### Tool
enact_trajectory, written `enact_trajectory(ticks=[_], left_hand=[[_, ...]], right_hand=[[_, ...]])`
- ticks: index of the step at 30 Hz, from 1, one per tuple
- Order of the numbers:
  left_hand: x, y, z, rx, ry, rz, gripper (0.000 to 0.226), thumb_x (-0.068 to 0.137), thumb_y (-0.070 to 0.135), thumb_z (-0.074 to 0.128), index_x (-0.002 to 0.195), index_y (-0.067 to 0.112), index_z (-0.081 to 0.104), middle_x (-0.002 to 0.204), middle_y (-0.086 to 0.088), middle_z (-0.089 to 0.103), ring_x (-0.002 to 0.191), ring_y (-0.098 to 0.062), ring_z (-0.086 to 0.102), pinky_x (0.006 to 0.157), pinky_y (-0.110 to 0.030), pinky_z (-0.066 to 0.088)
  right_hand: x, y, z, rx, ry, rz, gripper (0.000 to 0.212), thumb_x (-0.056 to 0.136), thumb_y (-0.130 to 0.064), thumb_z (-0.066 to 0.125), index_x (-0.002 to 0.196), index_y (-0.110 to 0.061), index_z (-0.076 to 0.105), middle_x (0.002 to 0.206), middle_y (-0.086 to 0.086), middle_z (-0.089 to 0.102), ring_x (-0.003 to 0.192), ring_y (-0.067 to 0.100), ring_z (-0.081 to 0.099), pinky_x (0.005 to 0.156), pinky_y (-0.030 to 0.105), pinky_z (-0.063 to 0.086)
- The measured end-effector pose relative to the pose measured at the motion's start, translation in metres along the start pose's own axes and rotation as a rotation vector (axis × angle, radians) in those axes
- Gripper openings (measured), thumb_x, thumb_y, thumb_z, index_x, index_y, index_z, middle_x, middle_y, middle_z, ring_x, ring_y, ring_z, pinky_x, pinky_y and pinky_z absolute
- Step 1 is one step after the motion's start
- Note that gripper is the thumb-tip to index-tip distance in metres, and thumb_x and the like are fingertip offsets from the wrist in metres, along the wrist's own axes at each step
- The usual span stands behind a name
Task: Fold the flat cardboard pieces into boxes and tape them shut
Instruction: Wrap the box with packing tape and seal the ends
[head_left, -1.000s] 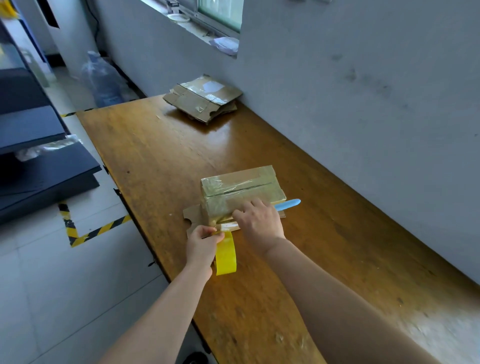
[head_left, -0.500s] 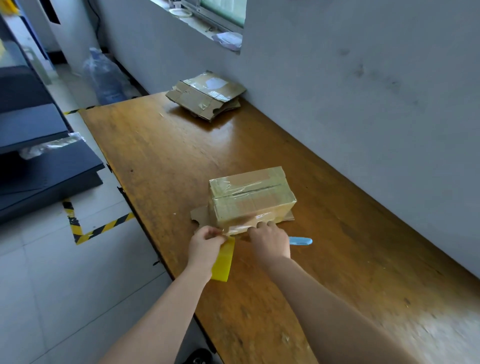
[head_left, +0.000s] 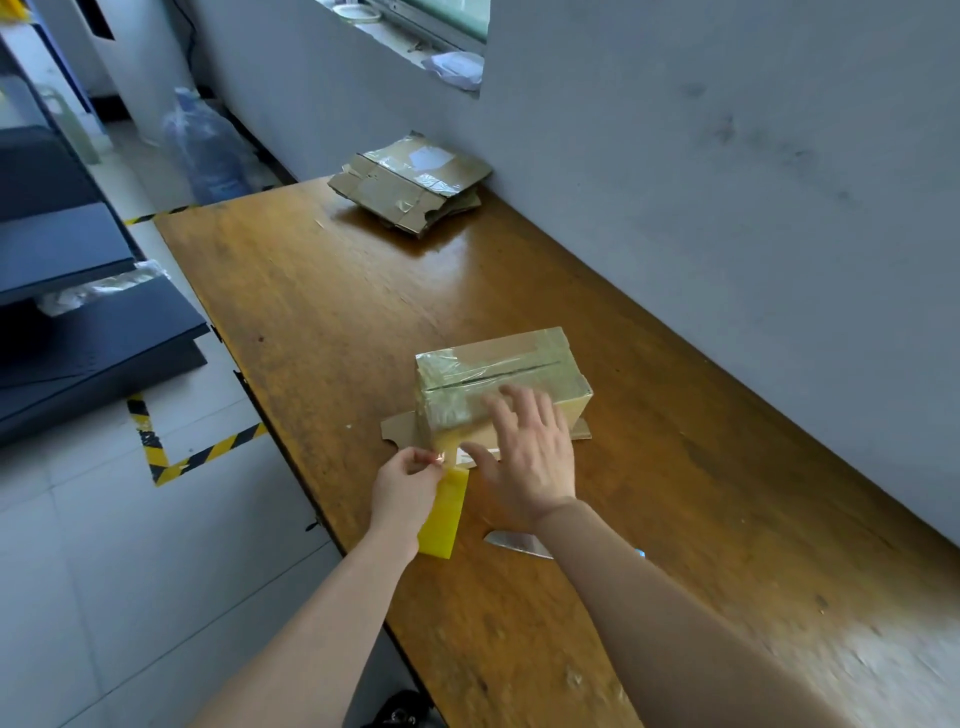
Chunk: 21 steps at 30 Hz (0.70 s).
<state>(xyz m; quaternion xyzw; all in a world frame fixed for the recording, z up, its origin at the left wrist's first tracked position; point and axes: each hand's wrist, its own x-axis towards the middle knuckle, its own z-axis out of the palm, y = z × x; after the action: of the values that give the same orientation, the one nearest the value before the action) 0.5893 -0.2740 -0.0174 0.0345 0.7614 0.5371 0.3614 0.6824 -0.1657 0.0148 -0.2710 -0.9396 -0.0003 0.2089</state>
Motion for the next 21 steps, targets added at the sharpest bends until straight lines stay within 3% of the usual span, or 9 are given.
enact_trajectory(ticks=[2,4,8,13,18,21], left_hand=[[0.0,-0.002,-0.001,0.022,-0.006,0.02,0.01,0.095,0.029,0.057,0.087,0.027,0.062,0.095,0.006,0.06,0.086,-0.017,0.054,0.071,-0.034,0.043],[0.002,-0.003,-0.002,0.026,-0.009,0.031,0.01,0.095,0.03,0.057,0.087,0.029,0.061,0.094,0.009,0.058,0.086,-0.014,0.052,0.069,-0.032,0.042],[0.005,-0.004,-0.001,0.042,-0.009,0.049,0.008,0.094,0.03,0.059,0.088,0.025,0.061,0.102,-0.002,0.061,0.091,-0.021,0.057,0.078,-0.039,0.05],[0.007,-0.001,-0.001,0.047,0.002,0.061,0.011,0.093,0.026,0.059,0.083,0.021,0.062,0.098,-0.006,0.063,0.09,-0.026,0.059,0.084,-0.046,0.052],[-0.001,-0.008,0.003,0.072,-0.065,0.018,0.012,0.09,0.025,0.062,0.078,0.026,0.065,0.082,0.005,0.064,0.082,-0.017,0.056,0.062,-0.029,0.04],[-0.001,-0.011,0.002,0.06,-0.061,-0.015,0.011,0.092,0.028,0.061,0.081,0.027,0.063,0.085,0.005,0.063,0.084,-0.016,0.055,0.06,-0.027,0.037]], right_hand=[[0.017,-0.01,0.003,-0.036,-0.114,-0.075,0.073,0.072,-0.049,0.078,0.134,-0.022,0.05,0.139,0.008,0.05,0.128,0.029,0.046,0.102,0.042,0.041],[0.026,-0.014,0.01,-0.049,-0.21,-0.109,0.074,0.075,-0.047,0.076,0.138,-0.023,0.045,0.148,0.008,0.042,0.139,0.029,0.035,0.11,0.042,0.032],[0.028,-0.013,0.022,-0.086,-0.207,-0.105,0.061,0.072,-0.048,0.077,0.123,-0.021,0.056,0.134,0.007,0.054,0.127,0.029,0.047,0.101,0.043,0.041],[0.026,-0.011,0.034,-0.125,-0.134,-0.156,0.055,0.07,-0.049,0.075,0.112,-0.019,0.057,0.127,0.009,0.056,0.12,0.031,0.049,0.095,0.046,0.043],[0.03,-0.013,0.034,-0.15,-0.114,-0.157,0.056,0.067,-0.051,0.076,0.108,-0.019,0.059,0.123,0.008,0.058,0.115,0.03,0.051,0.09,0.044,0.044],[0.031,-0.012,0.033,-0.144,-0.123,-0.144,0.065,0.056,-0.055,0.083,0.105,-0.02,0.058,0.118,0.007,0.059,0.109,0.03,0.054,0.086,0.043,0.046]])
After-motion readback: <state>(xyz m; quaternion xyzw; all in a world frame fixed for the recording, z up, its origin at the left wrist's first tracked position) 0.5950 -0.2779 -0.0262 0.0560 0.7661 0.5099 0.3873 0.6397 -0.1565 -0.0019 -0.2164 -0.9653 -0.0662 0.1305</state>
